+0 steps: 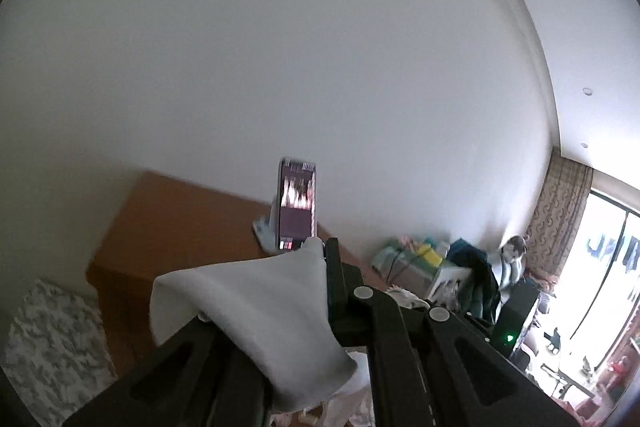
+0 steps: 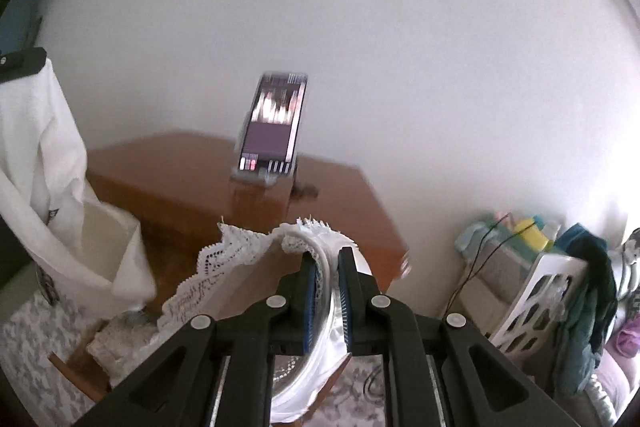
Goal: Take underwear out of drawer
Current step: 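Carry the white cloth and bra away from the nightstand toward the red blanket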
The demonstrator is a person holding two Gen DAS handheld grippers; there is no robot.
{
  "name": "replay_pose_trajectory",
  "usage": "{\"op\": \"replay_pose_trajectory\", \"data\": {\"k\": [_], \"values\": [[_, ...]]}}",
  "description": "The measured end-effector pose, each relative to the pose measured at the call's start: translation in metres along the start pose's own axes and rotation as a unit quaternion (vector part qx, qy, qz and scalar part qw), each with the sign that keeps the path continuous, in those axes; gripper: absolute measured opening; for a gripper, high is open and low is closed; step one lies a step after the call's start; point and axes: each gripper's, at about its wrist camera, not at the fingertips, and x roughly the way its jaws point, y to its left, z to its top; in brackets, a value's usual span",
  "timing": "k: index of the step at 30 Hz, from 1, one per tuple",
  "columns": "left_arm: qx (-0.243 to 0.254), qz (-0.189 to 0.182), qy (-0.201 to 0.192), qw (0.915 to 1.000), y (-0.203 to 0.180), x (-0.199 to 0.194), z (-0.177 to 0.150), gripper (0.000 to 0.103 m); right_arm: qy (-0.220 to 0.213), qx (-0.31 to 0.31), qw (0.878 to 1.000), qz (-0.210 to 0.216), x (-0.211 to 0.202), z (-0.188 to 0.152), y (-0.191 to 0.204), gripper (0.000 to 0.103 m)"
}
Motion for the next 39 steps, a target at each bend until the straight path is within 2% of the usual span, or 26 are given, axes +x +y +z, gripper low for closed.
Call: {"op": "replay_pose_trajectory", "data": {"k": [5, 10, 17, 22, 30, 35, 39], "values": [[0.015, 0.01, -0.014, 0.9997, -0.027, -0.033, 0.017, 0.001, -0.034, -0.001, 0.999, 0.011, -0.042, 0.031, -0.011, 0.011], [0.037, 0.013, -0.007, 0.9992, -0.067, -0.066, 0.019, 0.001, -0.067, -0.008, 0.998, 0.016, -0.091, 0.049, -0.021, 0.011], [0.077, 0.025, 0.017, 0.9966, -0.121, -0.116, -0.003, 0.002, -0.086, -0.026, 0.996, 0.026, -0.163, 0.049, -0.04, 0.011], [0.073, 0.009, 0.054, 0.9959, -0.144, -0.136, -0.031, 0.001, -0.09, -0.049, 0.994, 0.025, -0.211, 0.034, -0.052, 0.011], [0.085, -0.011, 0.138, 0.9867, -0.174, -0.146, -0.1, 0.002, -0.076, -0.106, 0.991, 0.014, -0.274, -0.012, -0.066, 0.011], [0.066, -0.04, 0.185, 0.9796, -0.172, -0.151, -0.136, 0.002, -0.044, -0.137, 0.989, 0.02, -0.298, -0.047, -0.07, 0.011], [0.069, -0.025, 0.232, 0.9698, -0.162, -0.145, -0.173, 0.002, 0.006, -0.177, 0.983, 0.052, -0.287, -0.085, -0.052, 0.011]]}}
